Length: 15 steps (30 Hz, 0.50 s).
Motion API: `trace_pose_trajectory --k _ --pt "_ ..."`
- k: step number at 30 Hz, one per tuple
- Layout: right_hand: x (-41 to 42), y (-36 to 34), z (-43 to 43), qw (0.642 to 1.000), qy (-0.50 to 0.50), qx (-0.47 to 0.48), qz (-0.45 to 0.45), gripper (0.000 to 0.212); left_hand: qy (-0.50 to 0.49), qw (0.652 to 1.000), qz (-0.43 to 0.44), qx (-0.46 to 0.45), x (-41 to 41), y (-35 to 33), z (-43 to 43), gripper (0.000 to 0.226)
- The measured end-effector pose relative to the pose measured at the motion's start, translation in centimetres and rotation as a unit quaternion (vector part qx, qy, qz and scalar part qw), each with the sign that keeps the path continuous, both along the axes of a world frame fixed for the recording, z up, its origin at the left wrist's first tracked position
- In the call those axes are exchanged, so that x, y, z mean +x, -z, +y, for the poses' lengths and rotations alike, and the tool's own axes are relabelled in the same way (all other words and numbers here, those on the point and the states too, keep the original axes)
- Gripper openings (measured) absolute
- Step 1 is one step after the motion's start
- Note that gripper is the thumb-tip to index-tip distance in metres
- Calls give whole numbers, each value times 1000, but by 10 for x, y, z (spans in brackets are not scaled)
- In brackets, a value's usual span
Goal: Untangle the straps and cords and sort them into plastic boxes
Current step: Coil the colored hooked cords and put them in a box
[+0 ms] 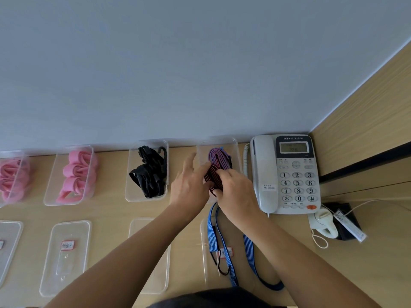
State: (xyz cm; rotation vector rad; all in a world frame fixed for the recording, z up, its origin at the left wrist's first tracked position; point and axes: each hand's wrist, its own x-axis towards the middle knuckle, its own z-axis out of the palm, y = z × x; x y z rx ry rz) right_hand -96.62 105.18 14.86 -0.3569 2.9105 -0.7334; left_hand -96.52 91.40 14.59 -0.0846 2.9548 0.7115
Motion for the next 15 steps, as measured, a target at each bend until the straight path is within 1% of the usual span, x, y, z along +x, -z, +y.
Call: trace_pose_trajectory --k 3,5,9,12,13,15 --pt "2 -1 1 999 15 -30 10 39 57 998 39 -10 2 -1 2 54" --pt "1 0 1 1000 7 -28 12 35 79 996 42 -18 3 -2 3 53" --pt "-2 2 -1 1000 -22 -7 21 23 90 993 30 -67 -5 -4 0 47" --pt "0 1 -3 999 -30 9 37 19 99 992 13 -81 -7 -7 -3 46" --pt "2 1 -2 998 -39 21 48 22 104 991 11 -83 -7 -7 -4 46" --pt "6 4 -2 995 -69 62 32 39 115 990 11 -81 -8 -4 -3 46"
